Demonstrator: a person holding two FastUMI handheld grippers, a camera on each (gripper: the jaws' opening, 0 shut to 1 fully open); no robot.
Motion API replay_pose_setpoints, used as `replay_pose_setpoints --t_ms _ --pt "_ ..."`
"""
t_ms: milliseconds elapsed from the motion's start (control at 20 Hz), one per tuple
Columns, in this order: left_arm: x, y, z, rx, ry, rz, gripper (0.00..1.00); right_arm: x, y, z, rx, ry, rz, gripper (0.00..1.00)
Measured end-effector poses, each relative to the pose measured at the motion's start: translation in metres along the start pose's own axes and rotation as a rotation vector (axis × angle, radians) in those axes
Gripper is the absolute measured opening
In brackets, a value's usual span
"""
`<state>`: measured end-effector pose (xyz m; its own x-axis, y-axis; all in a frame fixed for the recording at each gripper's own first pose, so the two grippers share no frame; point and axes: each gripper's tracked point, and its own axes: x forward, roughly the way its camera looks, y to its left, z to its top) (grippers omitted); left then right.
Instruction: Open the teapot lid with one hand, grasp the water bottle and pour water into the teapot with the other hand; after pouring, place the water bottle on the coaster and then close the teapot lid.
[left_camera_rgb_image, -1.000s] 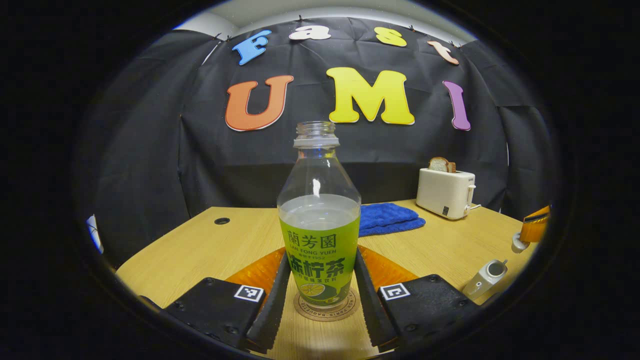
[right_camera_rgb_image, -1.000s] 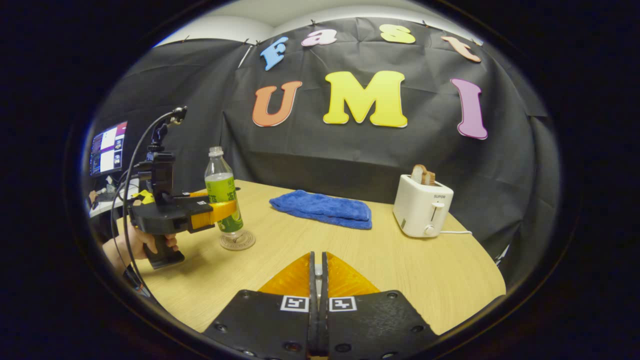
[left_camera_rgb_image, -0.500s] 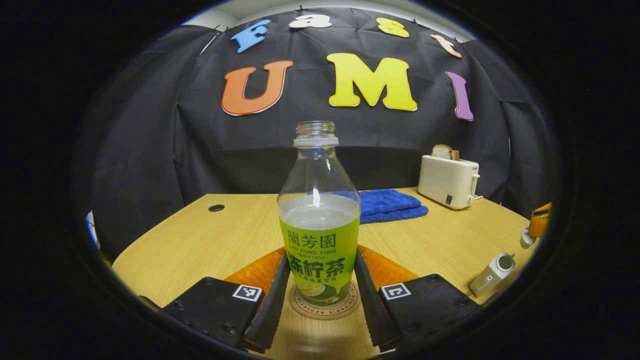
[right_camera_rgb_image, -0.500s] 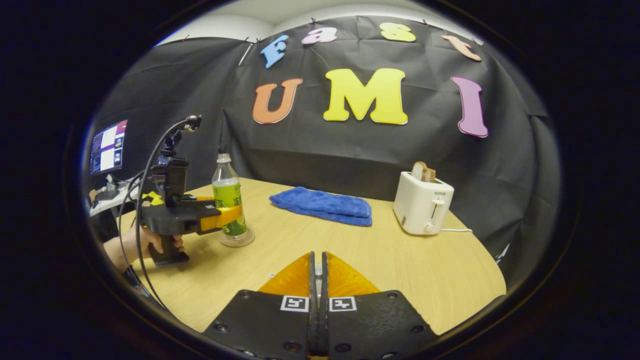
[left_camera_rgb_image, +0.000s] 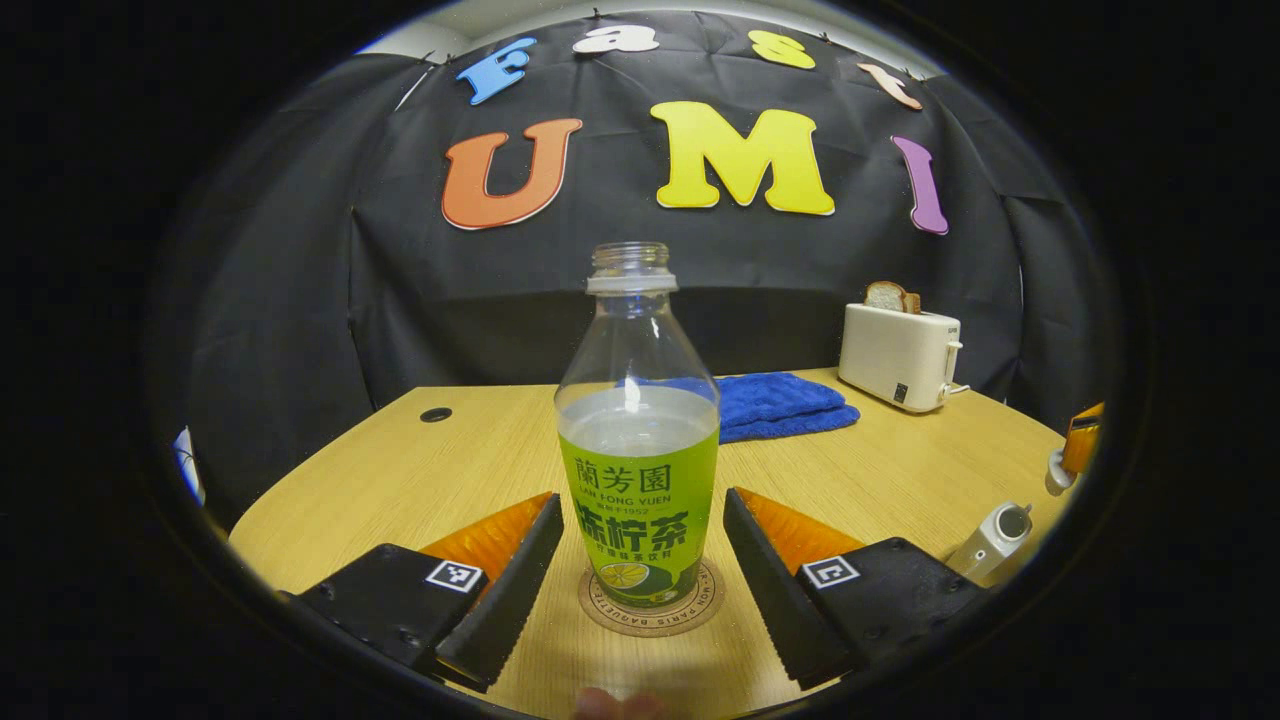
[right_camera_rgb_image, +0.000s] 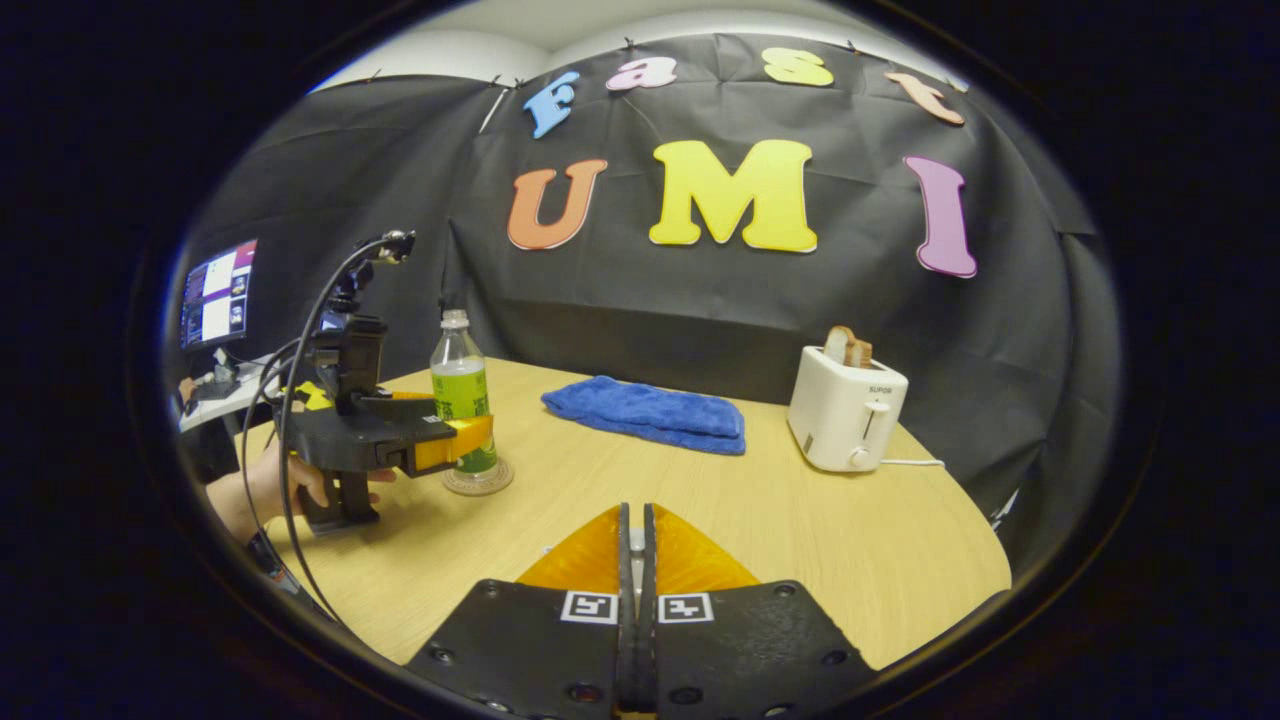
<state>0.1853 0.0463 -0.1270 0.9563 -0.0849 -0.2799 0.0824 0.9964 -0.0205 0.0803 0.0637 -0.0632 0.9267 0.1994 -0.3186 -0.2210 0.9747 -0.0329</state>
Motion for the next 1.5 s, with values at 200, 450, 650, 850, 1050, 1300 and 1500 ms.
replay_pose_setpoints --t_ms 200,450,650,850,1050,1300,1500 --pt "-0.020 0.005 0.008 -0.018 -0.010 0.011 0.99 -0.002 0.003 0.004 0.004 -0.013 0.005 0.00" --pt "-0.059 0.025 0.006 -0.052 -0.005 0.059 0.99 0.001 0.012 0.010 0.005 -0.035 0.019 0.00" --pt "-0.104 0.045 0.012 -0.054 -0.039 0.116 0.99 0.011 0.018 0.006 0.014 -0.039 0.040 0.00" --pt "-0.147 0.058 0.020 -0.034 -0.086 0.159 0.99 0.023 0.017 -0.006 0.016 -0.014 0.039 0.00" --pt "-0.170 0.062 0.022 -0.018 -0.114 0.183 0.99 0.029 0.017 -0.015 0.011 0.007 0.038 0.00" --pt "-0.177 0.059 0.022 -0.016 -0.128 0.180 0.99 0.036 0.017 -0.022 0.000 0.018 0.034 0.00" --pt "-0.178 0.061 0.020 -0.026 -0.119 0.183 0.99 0.036 0.015 -0.023 0.008 0.017 0.030 0.00"
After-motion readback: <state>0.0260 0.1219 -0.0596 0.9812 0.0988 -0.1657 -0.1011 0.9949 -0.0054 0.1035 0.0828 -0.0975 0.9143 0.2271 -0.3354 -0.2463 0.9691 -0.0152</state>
